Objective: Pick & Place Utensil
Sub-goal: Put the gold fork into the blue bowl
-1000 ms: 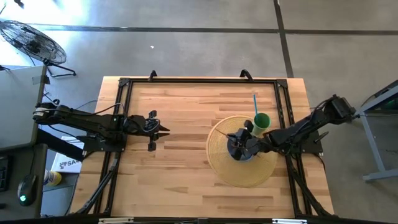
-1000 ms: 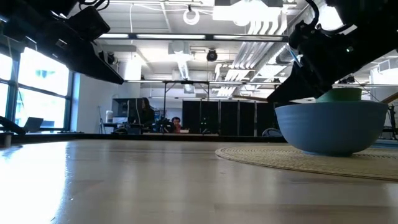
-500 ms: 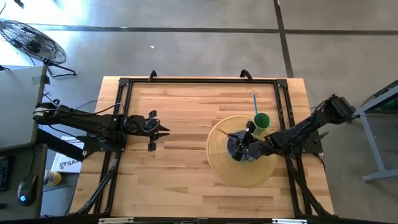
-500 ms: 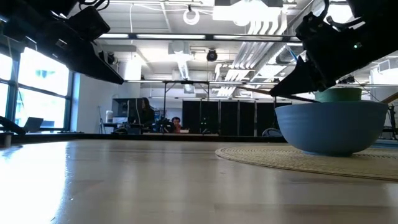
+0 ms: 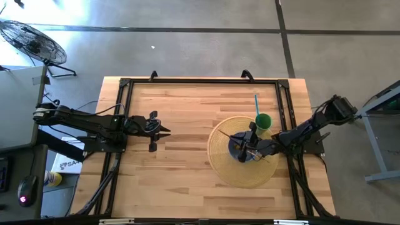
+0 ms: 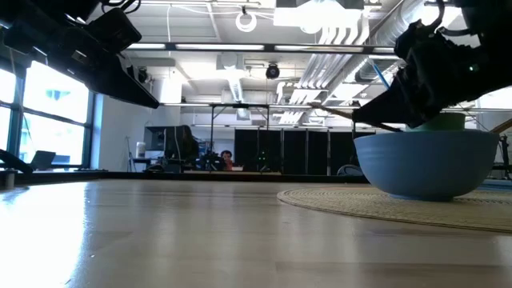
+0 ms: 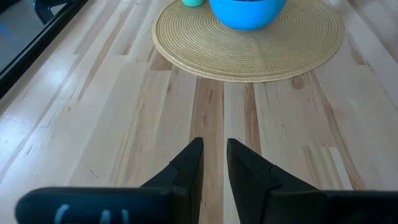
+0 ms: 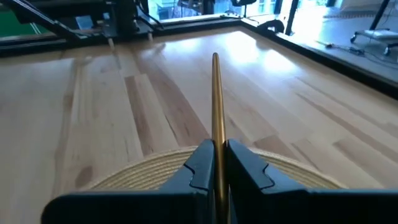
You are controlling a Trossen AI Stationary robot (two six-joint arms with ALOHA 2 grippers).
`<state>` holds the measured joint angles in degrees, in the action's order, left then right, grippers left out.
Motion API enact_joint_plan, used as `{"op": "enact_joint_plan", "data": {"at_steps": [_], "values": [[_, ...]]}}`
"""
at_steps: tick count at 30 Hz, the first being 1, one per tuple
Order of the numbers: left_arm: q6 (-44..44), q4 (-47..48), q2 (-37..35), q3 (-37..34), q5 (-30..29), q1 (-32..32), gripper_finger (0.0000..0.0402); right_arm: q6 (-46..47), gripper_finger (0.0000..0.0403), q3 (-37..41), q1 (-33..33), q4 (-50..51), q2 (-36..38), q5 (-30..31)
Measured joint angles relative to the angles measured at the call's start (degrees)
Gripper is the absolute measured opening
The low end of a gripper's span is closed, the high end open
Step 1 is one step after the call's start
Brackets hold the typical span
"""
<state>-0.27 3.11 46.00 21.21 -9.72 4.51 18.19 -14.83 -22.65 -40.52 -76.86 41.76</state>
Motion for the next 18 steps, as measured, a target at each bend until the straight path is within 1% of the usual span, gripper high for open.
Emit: {"op": "enact_joint_plan", "data": {"at_steps": [5,10,18], "values": [[0.0,0.0,0.0,0.0,0.0,0.0,0.0066,3.4,0.0024,0.0,0.2,3.5,0.0,-0.3],[0.0,0.0,0.0,0.0,0.0,0.0,0.0066,3.8,0.0024,0.0,0.3,4.0,0.0,-0.9],[0.0,0.0,0.0,0.0,0.0,0.0,0.0066,3.4,0.0024,0.0,4.4,4.3,0.0,-7.0]]}}
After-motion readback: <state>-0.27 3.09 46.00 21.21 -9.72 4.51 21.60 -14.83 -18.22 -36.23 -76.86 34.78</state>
